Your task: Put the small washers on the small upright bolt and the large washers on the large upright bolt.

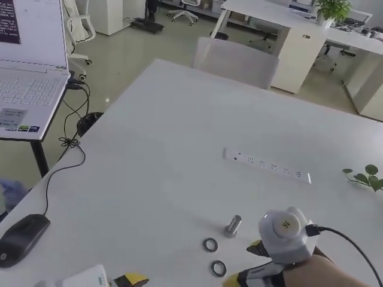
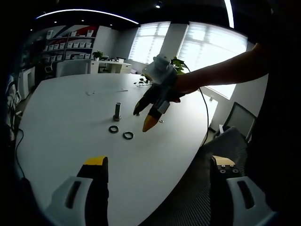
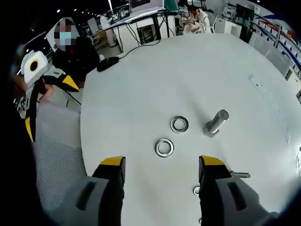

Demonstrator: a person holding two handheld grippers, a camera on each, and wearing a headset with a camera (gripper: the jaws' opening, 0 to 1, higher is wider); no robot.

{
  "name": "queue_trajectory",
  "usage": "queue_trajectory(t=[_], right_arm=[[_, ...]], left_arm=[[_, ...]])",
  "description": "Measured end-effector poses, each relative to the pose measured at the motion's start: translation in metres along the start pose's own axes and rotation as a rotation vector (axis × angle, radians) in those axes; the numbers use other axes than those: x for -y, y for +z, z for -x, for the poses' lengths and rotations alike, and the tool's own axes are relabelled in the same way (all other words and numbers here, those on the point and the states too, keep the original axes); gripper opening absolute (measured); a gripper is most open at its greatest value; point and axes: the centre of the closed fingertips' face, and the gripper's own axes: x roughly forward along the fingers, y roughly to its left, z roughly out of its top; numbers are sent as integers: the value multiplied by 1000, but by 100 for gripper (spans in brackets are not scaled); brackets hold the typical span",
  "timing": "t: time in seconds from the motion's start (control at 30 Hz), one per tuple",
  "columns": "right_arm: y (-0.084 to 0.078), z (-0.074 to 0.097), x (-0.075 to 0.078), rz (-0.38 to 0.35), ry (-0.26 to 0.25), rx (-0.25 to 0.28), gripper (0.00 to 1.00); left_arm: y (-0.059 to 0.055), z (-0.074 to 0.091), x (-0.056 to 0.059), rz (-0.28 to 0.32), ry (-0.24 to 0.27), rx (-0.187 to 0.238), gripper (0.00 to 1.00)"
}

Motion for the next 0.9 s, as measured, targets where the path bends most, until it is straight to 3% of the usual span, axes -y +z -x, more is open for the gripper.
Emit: queue_trajectory(t=[0.07,0.17,0.33,0.5,0.67,0.9], right_arm=[[1,-4,0,3,2,-12,63],[0,-12,0,23,4,-42,61],[1,-22,-2,30,9,-58,59],[-1,-29,-6,56,8,-91,56],[-5,-36,-2,40,2,-128,51],[-6,-42,5,55,-24,-166,44]], left_arm=[[0,0,-1,0,-1,-2,89],[-3,1,-8,-58,16,-27,89],[-1,9,-19,-61,24,-23,89],[6,17,-20,-81,18,-16,90],[2,18,-23,-78,14,-30,89],[0,17,-18,-61,3,-25,89]])
